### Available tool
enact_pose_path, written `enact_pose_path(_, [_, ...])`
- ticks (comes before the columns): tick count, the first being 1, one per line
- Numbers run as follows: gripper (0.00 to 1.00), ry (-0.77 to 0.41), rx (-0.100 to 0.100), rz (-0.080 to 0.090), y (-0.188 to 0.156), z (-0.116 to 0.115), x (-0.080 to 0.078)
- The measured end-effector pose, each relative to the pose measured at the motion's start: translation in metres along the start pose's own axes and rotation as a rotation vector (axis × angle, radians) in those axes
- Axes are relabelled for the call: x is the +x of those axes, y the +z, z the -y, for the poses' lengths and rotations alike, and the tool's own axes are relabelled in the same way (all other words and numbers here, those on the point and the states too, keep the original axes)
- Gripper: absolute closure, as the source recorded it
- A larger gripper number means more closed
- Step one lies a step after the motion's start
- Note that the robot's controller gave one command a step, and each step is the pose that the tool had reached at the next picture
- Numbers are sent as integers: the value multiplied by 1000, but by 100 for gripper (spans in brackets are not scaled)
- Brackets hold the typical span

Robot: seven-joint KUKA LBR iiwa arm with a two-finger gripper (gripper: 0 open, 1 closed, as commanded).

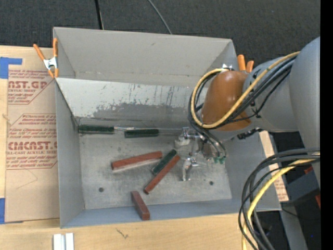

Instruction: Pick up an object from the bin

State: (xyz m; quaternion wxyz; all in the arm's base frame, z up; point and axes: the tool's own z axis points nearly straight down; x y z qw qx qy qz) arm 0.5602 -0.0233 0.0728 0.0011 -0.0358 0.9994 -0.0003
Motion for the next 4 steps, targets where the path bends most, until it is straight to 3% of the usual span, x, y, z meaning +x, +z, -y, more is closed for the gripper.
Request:
enact_pose_path(1, [0, 0, 0, 1, 0, 0, 0])
enact_pose_path(2, [100, 112, -1, 13, -5, -69, -11])
enact_pose_path(3, [100, 112, -1, 13, -5, -69, -11])
enact_pose_path(4, [100, 123, -1, 1, -141, -84, -8])
